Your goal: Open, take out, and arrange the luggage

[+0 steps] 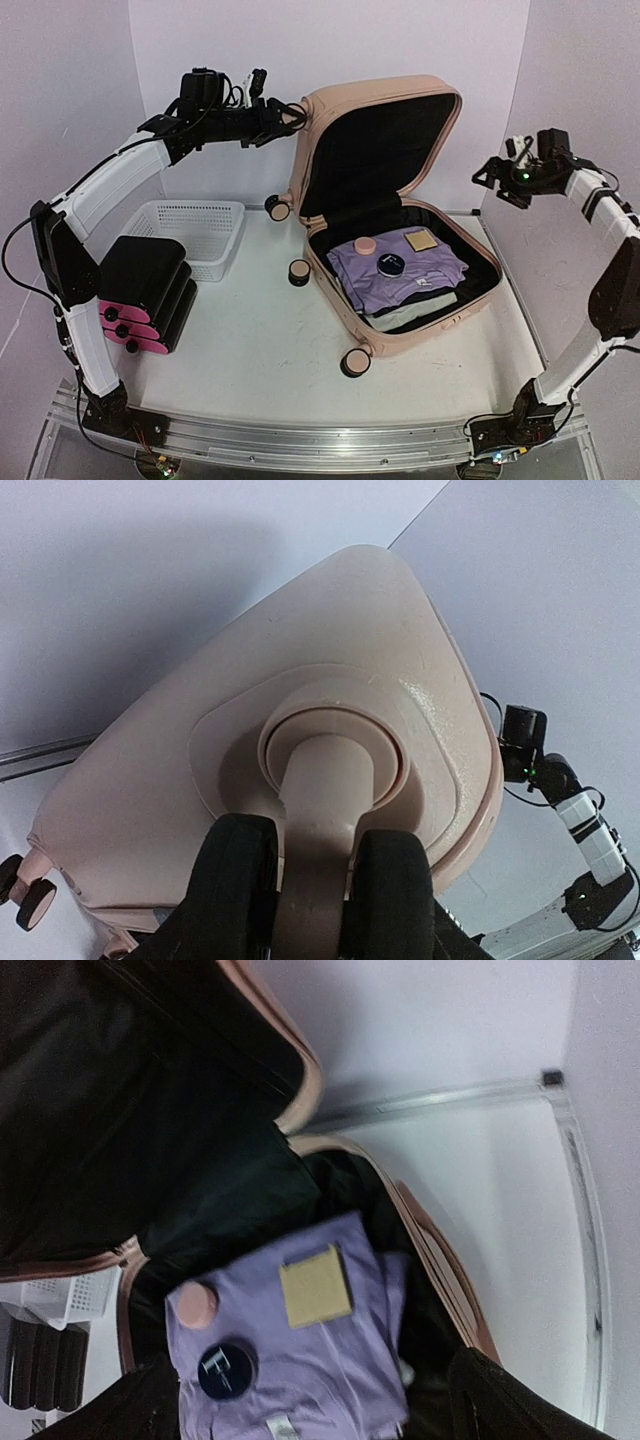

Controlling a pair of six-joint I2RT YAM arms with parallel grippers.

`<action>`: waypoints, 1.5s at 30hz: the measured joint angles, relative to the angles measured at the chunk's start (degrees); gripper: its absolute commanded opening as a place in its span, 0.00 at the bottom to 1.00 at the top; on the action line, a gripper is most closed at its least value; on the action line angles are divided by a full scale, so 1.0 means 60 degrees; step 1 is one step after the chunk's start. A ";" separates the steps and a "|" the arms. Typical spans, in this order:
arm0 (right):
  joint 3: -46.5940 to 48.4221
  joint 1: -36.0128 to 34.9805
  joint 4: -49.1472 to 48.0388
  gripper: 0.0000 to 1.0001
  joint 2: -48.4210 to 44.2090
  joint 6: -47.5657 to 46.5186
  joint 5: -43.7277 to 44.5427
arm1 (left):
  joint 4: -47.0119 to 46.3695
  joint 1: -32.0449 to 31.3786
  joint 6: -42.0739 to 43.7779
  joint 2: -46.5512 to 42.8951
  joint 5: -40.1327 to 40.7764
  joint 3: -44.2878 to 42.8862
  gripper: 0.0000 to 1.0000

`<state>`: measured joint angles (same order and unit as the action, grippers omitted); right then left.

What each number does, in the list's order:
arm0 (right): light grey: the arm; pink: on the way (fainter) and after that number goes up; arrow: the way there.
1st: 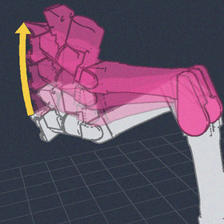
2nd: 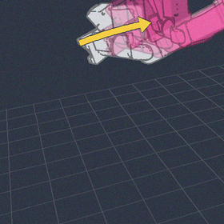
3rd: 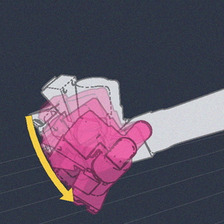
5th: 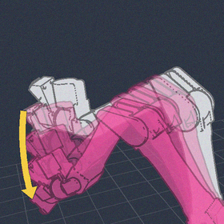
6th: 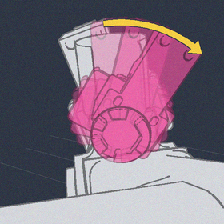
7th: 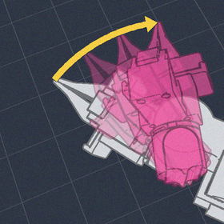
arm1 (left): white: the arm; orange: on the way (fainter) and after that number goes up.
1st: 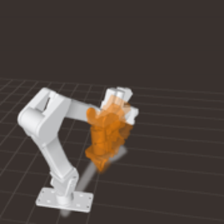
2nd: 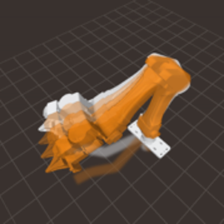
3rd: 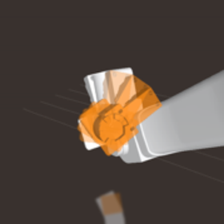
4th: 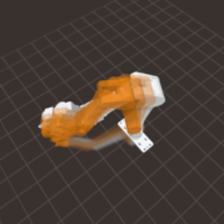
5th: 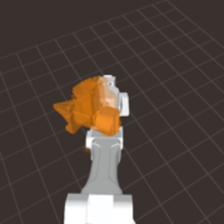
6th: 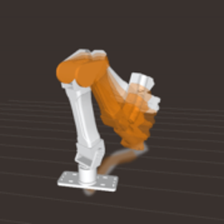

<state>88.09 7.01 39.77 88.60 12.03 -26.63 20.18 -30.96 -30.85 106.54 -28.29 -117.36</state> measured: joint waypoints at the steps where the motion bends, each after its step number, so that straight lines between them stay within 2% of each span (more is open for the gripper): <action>1: 0.0328 -0.0208 -0.0433 0.94 0.0404 0.0051 -0.0069 | -0.0029 0.0000 -0.0040 0.0011 -0.0004 -0.0011 0.00; 6: 0.2098 -0.0605 -0.2215 0.87 0.2539 0.0517 -0.0237 | -0.0029 0.0000 -0.0127 0.0080 -0.0018 -0.0127 0.01; 11: 0.3574 -0.0517 -0.3344 0.67 0.4306 0.0823 -0.0565 | 0.0022 0.0000 -0.0168 0.0182 -0.0029 -0.0273 0.02; 18: 0.4306 -0.0605 -0.5603 0.68 0.5963 0.1486 -0.1989 | 0.0142 0.0058 -0.0280 0.0404 -0.0051 -0.0634 0.02; 23: 0.4368 -0.0907 -0.6757 0.66 0.6335 0.1585 -0.2116 | 0.0215 0.0135 -0.0368 0.0455 -0.0120 -0.0743 0.02; 26: 0.4958 -0.1071 -0.7202 0.61 0.6845 0.1668 -0.1858 | 0.0240 0.0153 -0.0375 0.0470 -0.0189 -0.0758 0.03; 29: 0.5829 -0.1166 -0.7493 0.49 0.7566 0.1807 -0.1708 | 0.0244 0.0171 -0.0386 0.0477 -0.0248 -0.0761 0.03; 32: 0.6200 -0.1242 -0.7705 0.22 0.8018 0.1967 -0.1657 | 0.0262 0.0186 -0.0415 0.0521 -0.0259 -0.0823 0.03; 34: 0.6229 -0.1257 -0.7905 0.00 0.8167 0.2018 -0.1665 | 0.0306 0.0193 -0.0419 0.0543 -0.0262 -0.0871 0.06; 36: 0.6237 -0.1293 -0.8131 0.00 0.8211 0.1796 -0.1512 | 0.0313 0.0193 -0.0415 0.0561 -0.0255 -0.0871 0.13; 39: 0.6149 -0.1344 -0.8466 0.00 0.8211 0.1147 -0.1275 | 0.0291 0.0197 -0.0401 0.0561 -0.0240 -0.0874 0.36; 43: 0.5745 -0.1428 -0.8746 0.00 0.8134 0.0739 -0.0619 | 0.0310 0.0251 -0.0299 0.0561 -0.0160 -0.0856 0.77; 45: 0.5676 -0.1541 -0.8393 0.00 0.7963 0.0474 0.0066 | 0.0477 0.0339 -0.0149 0.0452 0.0109 -0.0670 0.94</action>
<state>122.15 -2.24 -10.59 136.38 14.87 -26.24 23.05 -28.93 -31.75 109.25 -27.64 -121.38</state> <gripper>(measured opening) 0.049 0.712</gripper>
